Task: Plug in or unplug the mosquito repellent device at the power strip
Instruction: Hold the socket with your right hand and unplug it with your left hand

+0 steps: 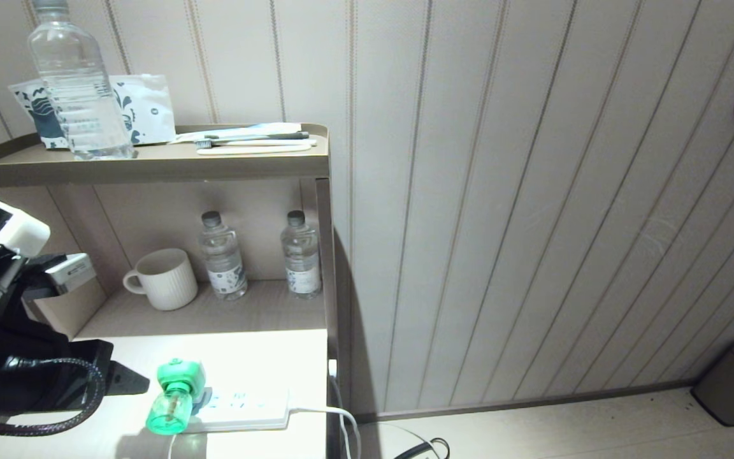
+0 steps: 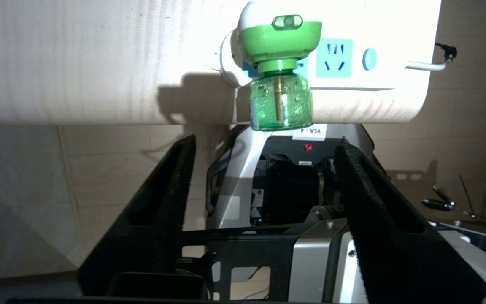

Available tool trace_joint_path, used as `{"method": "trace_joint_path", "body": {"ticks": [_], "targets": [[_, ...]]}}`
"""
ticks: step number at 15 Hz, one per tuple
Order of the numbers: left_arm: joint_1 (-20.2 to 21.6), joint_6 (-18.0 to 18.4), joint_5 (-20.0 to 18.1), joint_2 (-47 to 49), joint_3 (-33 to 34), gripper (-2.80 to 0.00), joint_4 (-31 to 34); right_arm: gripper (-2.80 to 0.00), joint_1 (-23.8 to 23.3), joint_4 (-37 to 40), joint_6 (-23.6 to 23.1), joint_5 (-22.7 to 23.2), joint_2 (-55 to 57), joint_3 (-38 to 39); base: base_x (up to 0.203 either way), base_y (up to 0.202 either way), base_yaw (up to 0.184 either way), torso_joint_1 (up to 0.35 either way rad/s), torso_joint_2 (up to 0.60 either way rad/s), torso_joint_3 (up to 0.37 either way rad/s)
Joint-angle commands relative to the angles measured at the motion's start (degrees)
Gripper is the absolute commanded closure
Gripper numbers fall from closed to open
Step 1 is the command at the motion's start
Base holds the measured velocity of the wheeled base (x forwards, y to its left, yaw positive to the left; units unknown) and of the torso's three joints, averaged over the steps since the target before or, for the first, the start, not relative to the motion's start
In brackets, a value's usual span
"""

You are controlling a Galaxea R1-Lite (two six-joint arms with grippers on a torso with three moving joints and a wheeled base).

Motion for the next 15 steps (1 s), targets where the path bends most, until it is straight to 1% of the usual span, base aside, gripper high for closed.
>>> {"method": "trace_joint_path", "body": {"ticks": [1,4,7,8,12,13,15], "targets": [[0.3,0.5,0.1,-4.2,2.0,0.00,0.1,0.00,0.0,0.0,0.0,0.0,0.1,0.0,0.000,0.000,0.000,0.000,0.00,0.000],[1.9,1.5,0.1,-7.6,5.4,0.00,-1.4,0.00,0.0,0.0,0.0,0.0,0.1,0.0,0.000,0.000,0.000,0.000,0.00,0.000],[5.4,2.0,0.0,-13.8,10.2,0.00,-4.9,0.00,0.0,0.0,0.0,0.0,0.0,0.0,0.000,0.000,0.000,0.000,0.00,0.000],[7.1,3.0,0.0,-17.0,12.4,0.00,-6.6,0.00,0.0,0.0,0.0,0.0,0.0,0.0,0.000,0.000,0.000,0.000,0.00,0.000],[14.4,8.8,0.0,-32.3,23.1,0.00,-13.9,0.00,0.0,0.0,0.0,0.0,0.1,0.0,0.000,0.000,0.000,0.000,0.00,0.000],[15.5,9.8,0.0,-36.2,25.6,0.00,-15.9,0.00,0.0,0.0,0.0,0.0,0.1,0.0,0.000,0.000,0.000,0.000,0.00,0.000],[16.5,11.2,0.1,-43.4,31.4,0.00,-19.1,0.00,0.0,0.0,0.0,0.0,0.0,0.0,0.000,0.000,0.000,0.000,0.00,0.000]]}}
